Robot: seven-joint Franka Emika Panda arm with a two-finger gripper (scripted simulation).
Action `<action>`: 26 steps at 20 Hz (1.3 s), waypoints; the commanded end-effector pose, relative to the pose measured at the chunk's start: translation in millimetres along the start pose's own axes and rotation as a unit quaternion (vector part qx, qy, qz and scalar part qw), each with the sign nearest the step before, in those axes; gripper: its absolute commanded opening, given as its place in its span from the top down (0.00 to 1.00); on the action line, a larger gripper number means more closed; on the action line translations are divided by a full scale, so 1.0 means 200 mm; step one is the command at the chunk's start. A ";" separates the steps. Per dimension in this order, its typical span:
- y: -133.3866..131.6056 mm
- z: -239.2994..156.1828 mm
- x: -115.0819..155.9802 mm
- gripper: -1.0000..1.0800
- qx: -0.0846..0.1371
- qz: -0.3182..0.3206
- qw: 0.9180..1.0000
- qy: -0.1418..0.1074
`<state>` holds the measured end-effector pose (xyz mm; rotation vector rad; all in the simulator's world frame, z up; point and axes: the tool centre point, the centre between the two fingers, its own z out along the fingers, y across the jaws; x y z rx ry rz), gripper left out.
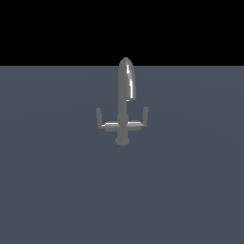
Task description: Turn on the faucet by rotating a designated handle.
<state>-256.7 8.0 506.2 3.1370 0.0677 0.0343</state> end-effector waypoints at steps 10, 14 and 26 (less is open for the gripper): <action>-0.04 0.03 0.03 1.00 -0.017 -0.025 0.999 -0.011; -0.04 0.03 0.03 1.00 -0.017 -0.025 0.999 -0.011; -0.02 0.06 0.09 1.00 -0.033 -0.085 0.995 -0.034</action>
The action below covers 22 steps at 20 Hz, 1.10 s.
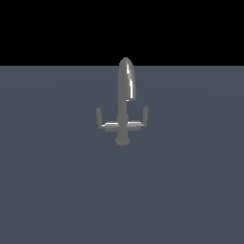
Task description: Turn on the faucet by rotating a designated handle.
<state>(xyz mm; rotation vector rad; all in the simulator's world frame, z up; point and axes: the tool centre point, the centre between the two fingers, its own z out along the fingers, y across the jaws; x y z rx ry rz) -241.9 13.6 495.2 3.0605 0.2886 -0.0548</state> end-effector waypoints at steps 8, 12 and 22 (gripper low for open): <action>0.04 0.06 0.10 1.00 -0.027 -0.108 0.993 -0.043; 0.07 0.10 0.16 1.00 -0.038 -0.167 0.983 -0.068; 0.11 0.20 0.32 1.00 -0.060 -0.311 0.939 -0.134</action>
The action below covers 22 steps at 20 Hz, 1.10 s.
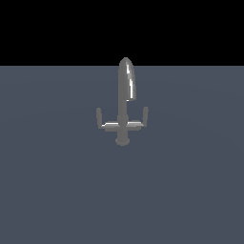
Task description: Turn on the faucet by rotating a designated handle.
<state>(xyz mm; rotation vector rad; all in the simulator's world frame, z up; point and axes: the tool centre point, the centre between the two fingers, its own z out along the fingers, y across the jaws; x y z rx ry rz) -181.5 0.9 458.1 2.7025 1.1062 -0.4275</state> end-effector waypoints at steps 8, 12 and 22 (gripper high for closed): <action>0.11 0.08 0.13 1.00 -0.010 -0.144 0.987 -0.066; 0.15 0.12 0.19 1.00 -0.011 -0.203 0.974 -0.095; 0.25 0.21 0.34 1.00 -0.003 -0.347 0.923 -0.166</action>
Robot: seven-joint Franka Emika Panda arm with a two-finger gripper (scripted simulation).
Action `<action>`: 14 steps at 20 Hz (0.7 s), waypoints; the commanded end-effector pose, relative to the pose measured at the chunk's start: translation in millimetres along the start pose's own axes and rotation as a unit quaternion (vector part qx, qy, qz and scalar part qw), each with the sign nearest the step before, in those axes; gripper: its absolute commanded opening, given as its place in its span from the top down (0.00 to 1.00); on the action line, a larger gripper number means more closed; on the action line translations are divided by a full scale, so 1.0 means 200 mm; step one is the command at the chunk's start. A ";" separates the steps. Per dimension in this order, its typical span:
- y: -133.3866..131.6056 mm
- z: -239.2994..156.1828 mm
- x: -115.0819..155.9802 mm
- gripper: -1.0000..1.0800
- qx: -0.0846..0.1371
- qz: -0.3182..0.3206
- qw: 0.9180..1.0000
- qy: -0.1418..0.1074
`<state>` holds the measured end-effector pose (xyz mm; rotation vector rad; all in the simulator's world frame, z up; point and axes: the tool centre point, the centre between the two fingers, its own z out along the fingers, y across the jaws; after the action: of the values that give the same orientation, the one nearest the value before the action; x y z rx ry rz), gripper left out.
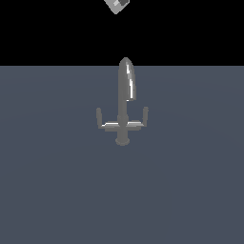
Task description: Turn on the faucet by rotating a designated handle.
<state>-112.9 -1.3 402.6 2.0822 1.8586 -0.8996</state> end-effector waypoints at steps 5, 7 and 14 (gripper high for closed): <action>0.12 0.04 0.06 1.00 0.011 -0.100 0.994 -0.046; 0.15 0.05 0.09 1.00 0.016 -0.130 0.990 -0.060; 0.27 0.10 0.17 1.00 0.036 -0.234 0.966 -0.108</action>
<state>-71.4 4.6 359.7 1.5791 2.2245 -1.2206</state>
